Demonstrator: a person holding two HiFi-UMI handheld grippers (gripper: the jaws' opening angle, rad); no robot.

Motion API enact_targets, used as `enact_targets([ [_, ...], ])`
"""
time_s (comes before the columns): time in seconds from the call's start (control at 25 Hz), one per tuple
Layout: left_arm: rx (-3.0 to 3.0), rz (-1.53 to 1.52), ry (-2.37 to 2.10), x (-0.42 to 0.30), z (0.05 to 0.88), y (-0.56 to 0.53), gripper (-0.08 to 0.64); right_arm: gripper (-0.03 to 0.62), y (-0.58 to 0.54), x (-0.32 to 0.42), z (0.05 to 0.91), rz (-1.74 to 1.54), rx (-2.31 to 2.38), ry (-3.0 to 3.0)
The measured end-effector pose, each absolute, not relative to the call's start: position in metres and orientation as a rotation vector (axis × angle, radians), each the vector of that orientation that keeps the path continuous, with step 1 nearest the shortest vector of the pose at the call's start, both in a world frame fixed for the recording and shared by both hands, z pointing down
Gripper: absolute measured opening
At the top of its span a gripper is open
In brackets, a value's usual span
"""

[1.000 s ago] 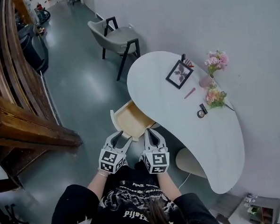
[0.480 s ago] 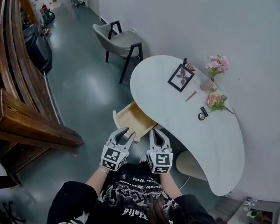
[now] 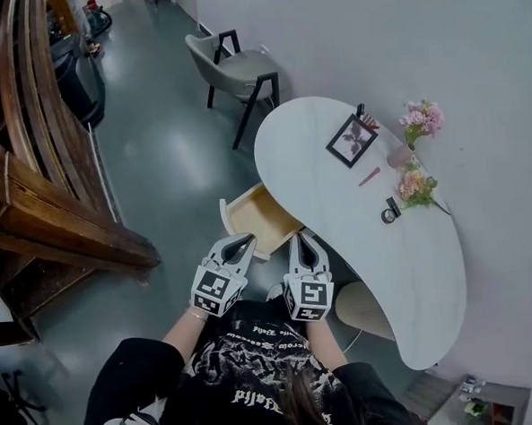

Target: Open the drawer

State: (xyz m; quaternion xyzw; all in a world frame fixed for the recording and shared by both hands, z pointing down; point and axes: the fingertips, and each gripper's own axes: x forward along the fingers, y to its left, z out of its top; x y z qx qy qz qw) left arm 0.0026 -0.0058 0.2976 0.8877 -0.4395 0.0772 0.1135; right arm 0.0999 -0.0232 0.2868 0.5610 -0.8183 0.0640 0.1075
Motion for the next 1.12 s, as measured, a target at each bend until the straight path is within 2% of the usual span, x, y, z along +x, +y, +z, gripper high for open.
enact_targets([
  [1.12, 2.618, 0.19, -1.389, -0.003, 0.286, -0.007, 0.029, 0.025, -0.018, 0.105, 0.288, 0.188, 1.68, -2.386],
])
